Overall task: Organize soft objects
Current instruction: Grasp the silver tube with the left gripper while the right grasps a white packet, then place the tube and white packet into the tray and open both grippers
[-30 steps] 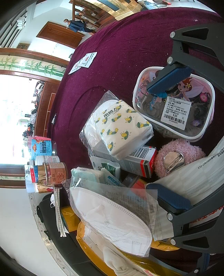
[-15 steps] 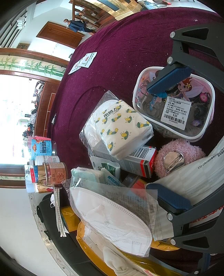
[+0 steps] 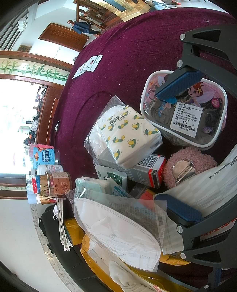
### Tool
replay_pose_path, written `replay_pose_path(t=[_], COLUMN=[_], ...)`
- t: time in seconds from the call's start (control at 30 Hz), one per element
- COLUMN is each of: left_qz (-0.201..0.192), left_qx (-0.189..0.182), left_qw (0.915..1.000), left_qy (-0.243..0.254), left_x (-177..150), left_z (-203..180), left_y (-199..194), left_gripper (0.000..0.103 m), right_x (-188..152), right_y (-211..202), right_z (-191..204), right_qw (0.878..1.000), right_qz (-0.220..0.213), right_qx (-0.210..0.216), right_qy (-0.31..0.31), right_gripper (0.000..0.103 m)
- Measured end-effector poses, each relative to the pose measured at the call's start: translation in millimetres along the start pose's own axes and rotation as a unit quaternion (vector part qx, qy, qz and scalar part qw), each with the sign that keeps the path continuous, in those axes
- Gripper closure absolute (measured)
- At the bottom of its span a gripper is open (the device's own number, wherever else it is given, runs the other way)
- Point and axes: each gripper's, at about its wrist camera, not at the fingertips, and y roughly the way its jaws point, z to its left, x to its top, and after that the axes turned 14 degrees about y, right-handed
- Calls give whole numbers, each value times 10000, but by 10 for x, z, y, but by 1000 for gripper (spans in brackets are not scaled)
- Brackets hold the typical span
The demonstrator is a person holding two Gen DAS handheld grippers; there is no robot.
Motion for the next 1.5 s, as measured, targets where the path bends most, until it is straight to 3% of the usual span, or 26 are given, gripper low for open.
replay_pose_path(t=[0.2, 0.3, 0.4, 0.47, 0.63, 0.73, 0.97, 1.17, 1.23, 1.27, 1.33, 1.5], left_qz=[104, 300, 284, 273, 153, 42, -266, -456, -552, -613, -693, -588], left_qx=[118, -113, -75, 120, 437, 418, 183, -92, -226, -238, -280, -333], left_qw=[9993, 9988, 9986, 9984, 9983, 9991, 9975, 9924, 9902, 9894, 9881, 9870], left_qy=[333, 358, 451, 475, 367, 50, -625, -1137, -1261, -1295, -1344, -1458], left_x=[84, 96, 112, 107, 45, -24, -122, -176, -189, -195, -194, -178], left_z=[-26, -7, 0, 1, 80, 207, 446, 571, 597, 596, 578, 595], left_y=[59, 163, 162, 153, 97, 32, -102, -220, -276, -318, -400, -424], left_gripper=[42, 42, 42, 57, 68, 73, 74, 74, 74, 74, 74, 74], right_x=[14, 15, 13, -12, -6, 17, -279, -437, -429, -421, -444, -609], right_y=[10, 14, 17, -2, -3, -146, -934, -798, -667, -603, -523, -658], right_z=[-13, -10, -7, 10, 73, -67, -126, -70, -79, -96, -77, 91], right_qw=[10000, 10000, 10000, 10000, 9999, 9989, 9858, 9877, 9887, 9885, 9860, 9898], right_qz=[-1, 6, 7, 6, 72, 71, -155, 185, 441, 549, 760, 655], right_qx=[0, -19, -17, 43, -117, 47, 1543, 1503, 1414, 1392, 1468, 1260], right_qy=[-1, -31, -56, 39, 78, 456, 640, 380, 234, 226, 201, 116], right_gripper=[0, 0, 0, 0, 2, 5, 5, 5, 11, 21, 25, 37])
